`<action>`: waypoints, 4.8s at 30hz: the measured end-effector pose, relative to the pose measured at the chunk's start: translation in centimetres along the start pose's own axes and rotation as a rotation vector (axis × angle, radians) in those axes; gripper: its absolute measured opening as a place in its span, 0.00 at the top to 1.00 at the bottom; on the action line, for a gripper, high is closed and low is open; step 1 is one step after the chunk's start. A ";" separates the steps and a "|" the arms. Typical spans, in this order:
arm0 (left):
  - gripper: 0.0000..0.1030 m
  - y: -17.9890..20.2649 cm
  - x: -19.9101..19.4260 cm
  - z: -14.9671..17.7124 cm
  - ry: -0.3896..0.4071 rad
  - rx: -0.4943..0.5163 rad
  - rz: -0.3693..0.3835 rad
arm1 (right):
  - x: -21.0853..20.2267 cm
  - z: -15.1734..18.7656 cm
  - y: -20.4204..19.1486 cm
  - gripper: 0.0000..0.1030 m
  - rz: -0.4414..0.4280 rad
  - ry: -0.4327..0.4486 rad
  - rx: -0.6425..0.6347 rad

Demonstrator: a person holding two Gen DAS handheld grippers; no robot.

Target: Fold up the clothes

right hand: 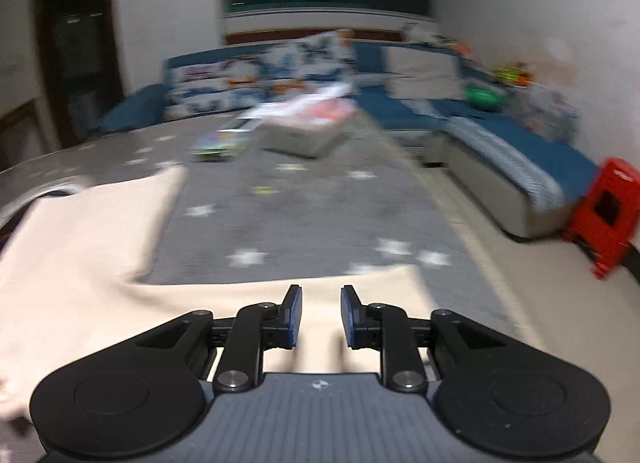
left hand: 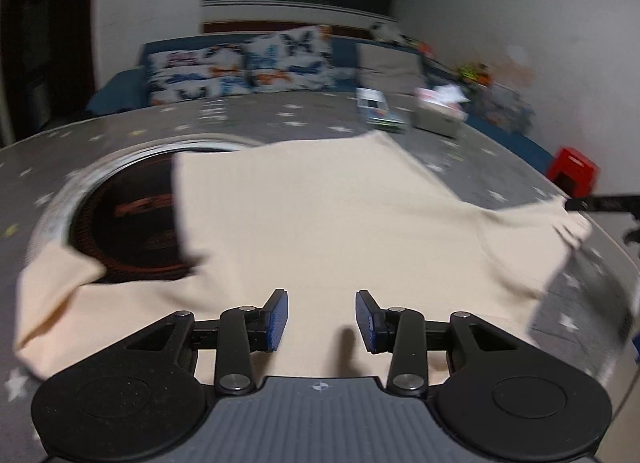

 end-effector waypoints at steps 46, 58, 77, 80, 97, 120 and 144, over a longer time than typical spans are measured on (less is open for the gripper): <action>0.95 -23.9 -5.2 3.8 0.119 -0.487 -0.602 | 2.9 1.7 -8.7 0.58 -0.137 -0.071 -0.086; 0.80 -23.3 -6.5 2.3 0.161 -0.482 -0.571 | 3.0 1.6 -8.9 0.57 -0.135 -0.074 -0.098; 0.81 -5.6 0.2 -3.4 0.147 -0.219 0.030 | 3.0 1.6 -8.8 0.56 -0.141 -0.070 -0.096; 0.82 -6.0 1.8 -3.4 0.118 -0.246 0.021 | 3.0 1.6 -8.8 0.56 -0.144 -0.070 -0.094; 0.81 -7.4 2.4 -3.4 0.116 -0.209 -0.109 | 3.1 1.6 -8.8 0.56 -0.146 -0.071 -0.095; 0.80 2.8 0.9 -1.1 0.060 0.104 0.062 | -2.0 2.8 -16.2 0.55 -0.288 -0.036 -0.323; 0.73 6.3 0.7 2.9 0.063 0.306 0.060 | -3.0 4.7 -13.2 0.57 -0.245 -0.024 -0.256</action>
Point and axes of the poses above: each gripper's, at about its wrist camera, not at the fingertips, and x roughly the way its jaws point, y to its right, z to its underside, the point moved 8 cm from there along x, roughly the way its jaws point, and after that the axes turned 8 degrees about -y, right-handed, at the moved point
